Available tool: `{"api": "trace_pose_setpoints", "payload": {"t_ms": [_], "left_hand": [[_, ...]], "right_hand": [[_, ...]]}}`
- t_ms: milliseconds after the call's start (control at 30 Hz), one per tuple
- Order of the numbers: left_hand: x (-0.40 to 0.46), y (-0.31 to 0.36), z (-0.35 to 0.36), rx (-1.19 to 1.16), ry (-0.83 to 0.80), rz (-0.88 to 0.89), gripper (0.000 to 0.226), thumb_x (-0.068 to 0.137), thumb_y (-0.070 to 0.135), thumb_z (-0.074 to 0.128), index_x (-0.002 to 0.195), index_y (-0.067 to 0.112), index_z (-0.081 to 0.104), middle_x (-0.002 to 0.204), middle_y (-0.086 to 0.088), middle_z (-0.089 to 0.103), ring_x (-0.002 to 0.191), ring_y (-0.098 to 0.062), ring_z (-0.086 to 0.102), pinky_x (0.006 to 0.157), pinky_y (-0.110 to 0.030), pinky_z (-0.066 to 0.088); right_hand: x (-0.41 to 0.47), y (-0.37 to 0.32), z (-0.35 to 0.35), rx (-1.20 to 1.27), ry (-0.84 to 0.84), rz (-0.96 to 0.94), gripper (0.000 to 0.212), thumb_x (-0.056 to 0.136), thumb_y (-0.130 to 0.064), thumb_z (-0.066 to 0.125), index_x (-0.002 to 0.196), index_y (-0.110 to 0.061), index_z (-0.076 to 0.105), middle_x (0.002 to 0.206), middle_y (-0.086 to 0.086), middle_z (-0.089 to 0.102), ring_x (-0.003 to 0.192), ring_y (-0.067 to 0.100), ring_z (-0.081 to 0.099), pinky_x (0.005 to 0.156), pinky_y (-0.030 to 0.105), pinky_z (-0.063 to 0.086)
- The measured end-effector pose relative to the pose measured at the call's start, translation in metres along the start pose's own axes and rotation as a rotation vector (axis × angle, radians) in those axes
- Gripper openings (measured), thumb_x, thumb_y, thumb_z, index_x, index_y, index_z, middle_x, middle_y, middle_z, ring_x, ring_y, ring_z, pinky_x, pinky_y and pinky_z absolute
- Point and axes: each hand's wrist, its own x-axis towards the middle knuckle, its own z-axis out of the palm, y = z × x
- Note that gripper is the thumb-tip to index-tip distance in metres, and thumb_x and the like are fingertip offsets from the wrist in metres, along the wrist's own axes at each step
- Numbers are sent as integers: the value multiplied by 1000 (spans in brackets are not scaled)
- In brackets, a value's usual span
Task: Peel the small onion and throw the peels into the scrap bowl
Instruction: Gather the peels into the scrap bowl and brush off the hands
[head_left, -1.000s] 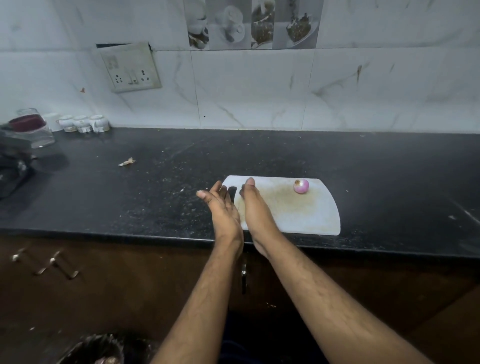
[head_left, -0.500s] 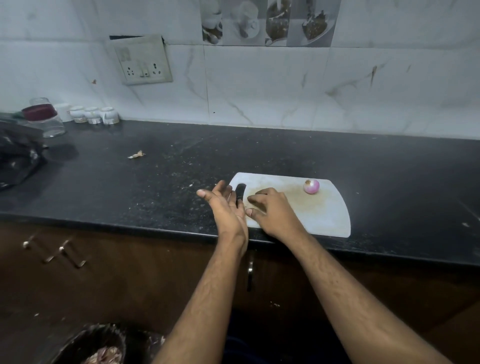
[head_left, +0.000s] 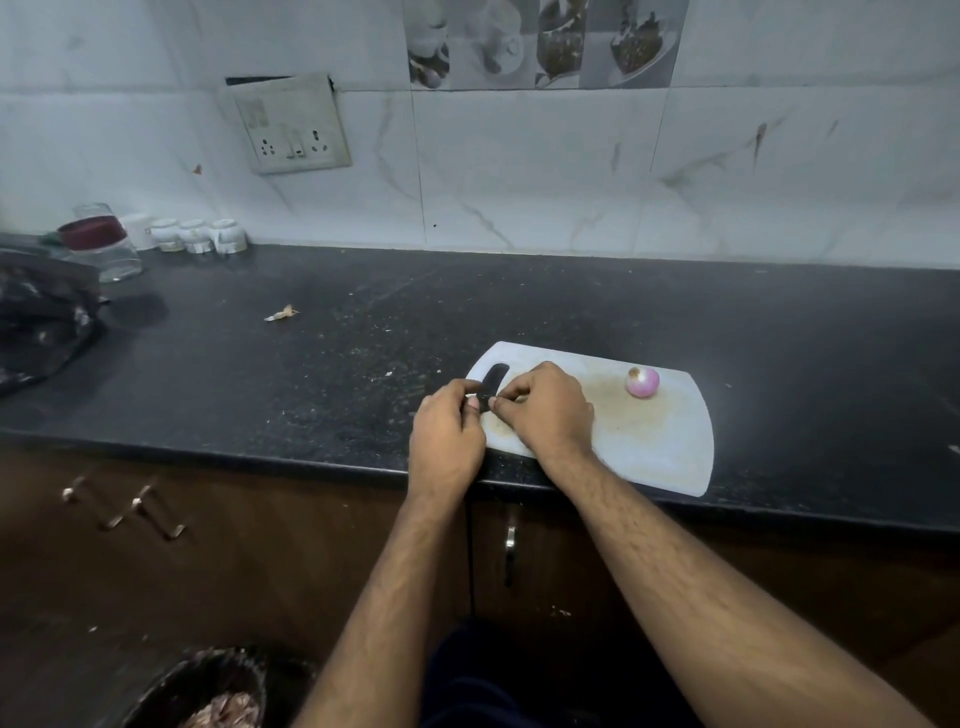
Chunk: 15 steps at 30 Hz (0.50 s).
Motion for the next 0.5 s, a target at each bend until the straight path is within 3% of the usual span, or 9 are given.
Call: {"api": "trace_pose_setpoints", "payload": {"t_ms": [100,167,300,333,400,500], "left_hand": [[0,-1,-2,-19,3,-1,28,106,13,53,128,13,70,118,-4,76,113,-18,65,97,-31,50],[-2,-2,-6,-58,-13,-13,25,105,16,56,127,15,70,113,0,77,106,-13,67,94,-27,52],[-15,-8,-13,-212,76,-29,21,105,21,61,123,19,72,103,15,75,97,6,67,83,-4,46],[-21,-10,-16,-298,144,-56,21,107,23,58,122,19,72,105,14,75,100,5,68,84,-4,46],[-33,-16,-25,-522,289,-146,26,111,27,49,121,18,72,113,7,76,109,-4,71,95,-18,52],[-50,-32,-52,-750,492,-266,34,114,32,39,116,18,70,117,-3,76,115,-14,72,100,-31,56]], "right_hand": [[-2,-3,6,-64,85,4,15,87,-36,74,75,-26,72,77,-14,67,87,11,65,65,33,53],[-4,-5,6,-92,92,-11,18,93,-34,70,78,-24,68,88,-10,66,92,15,60,61,32,47],[-12,-7,4,0,96,-77,24,103,-32,54,96,-16,72,103,-2,63,106,18,52,69,34,43],[-17,-12,5,56,100,-116,24,104,-29,51,98,-14,70,105,-1,62,105,19,51,75,34,44],[-35,-28,13,157,74,-196,24,106,-25,46,97,-12,64,103,2,59,99,20,51,79,34,43],[-71,-62,33,342,-81,-199,28,109,-29,38,90,-16,54,89,-2,56,82,14,51,69,30,40]]}}
